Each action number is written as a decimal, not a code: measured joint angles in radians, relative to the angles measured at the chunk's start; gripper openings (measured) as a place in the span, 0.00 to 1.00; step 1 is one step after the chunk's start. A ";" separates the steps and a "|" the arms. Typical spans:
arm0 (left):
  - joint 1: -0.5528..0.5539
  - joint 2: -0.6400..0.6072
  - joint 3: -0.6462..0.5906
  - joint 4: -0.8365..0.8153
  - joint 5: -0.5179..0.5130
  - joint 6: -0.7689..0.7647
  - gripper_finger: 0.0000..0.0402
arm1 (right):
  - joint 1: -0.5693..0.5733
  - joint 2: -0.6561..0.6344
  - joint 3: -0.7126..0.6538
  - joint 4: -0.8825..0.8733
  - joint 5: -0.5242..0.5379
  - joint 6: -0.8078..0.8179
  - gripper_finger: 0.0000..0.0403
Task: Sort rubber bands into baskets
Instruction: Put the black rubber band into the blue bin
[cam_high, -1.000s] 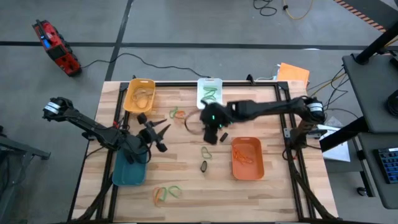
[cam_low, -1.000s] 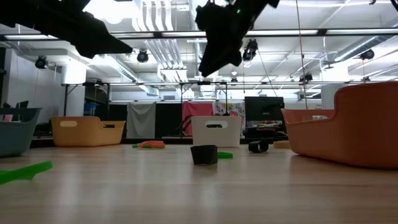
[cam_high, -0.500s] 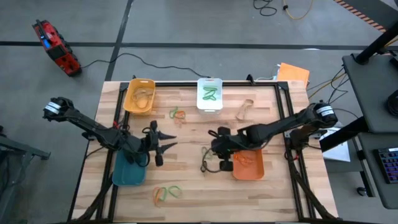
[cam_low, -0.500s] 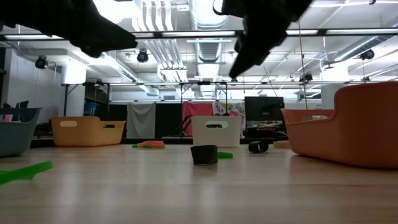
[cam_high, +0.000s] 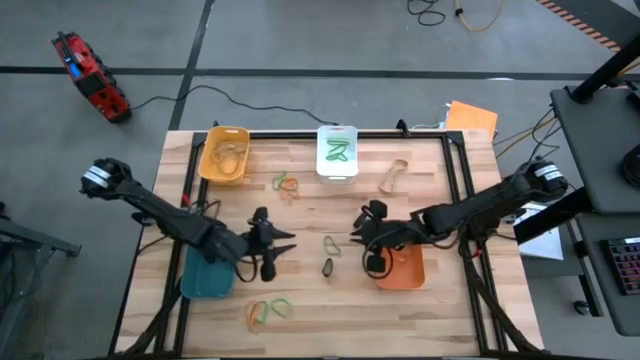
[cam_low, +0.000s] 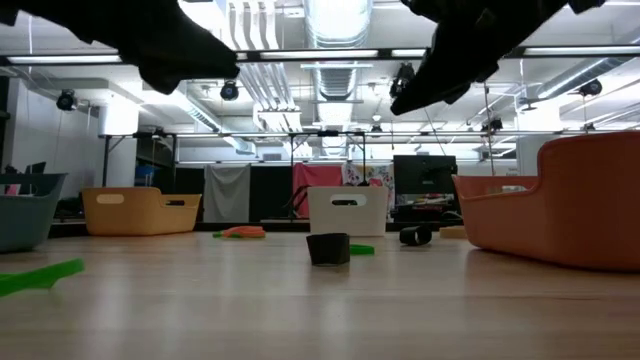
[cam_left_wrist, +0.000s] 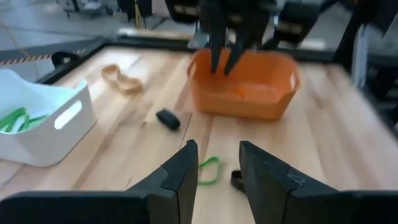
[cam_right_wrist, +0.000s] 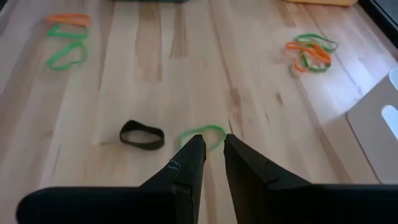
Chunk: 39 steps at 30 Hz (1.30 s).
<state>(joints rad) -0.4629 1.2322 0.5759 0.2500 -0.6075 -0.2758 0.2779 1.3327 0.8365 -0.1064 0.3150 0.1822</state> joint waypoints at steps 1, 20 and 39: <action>-0.002 0.021 0.023 -0.040 -0.001 -0.004 0.26 | 0.000 -0.006 -0.017 0.020 0.000 0.000 0.14; -0.008 0.509 0.331 -0.210 0.116 0.257 0.26 | 0.002 -0.028 -0.063 0.067 -0.004 0.026 0.14; 0.071 0.600 0.392 -0.113 0.408 0.401 0.26 | 0.004 -0.027 -0.063 0.090 -0.009 0.026 0.14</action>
<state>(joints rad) -0.3914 1.8319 0.9680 0.1373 -0.1991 0.1257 0.2814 1.3056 0.7738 -0.0166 0.3065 0.2077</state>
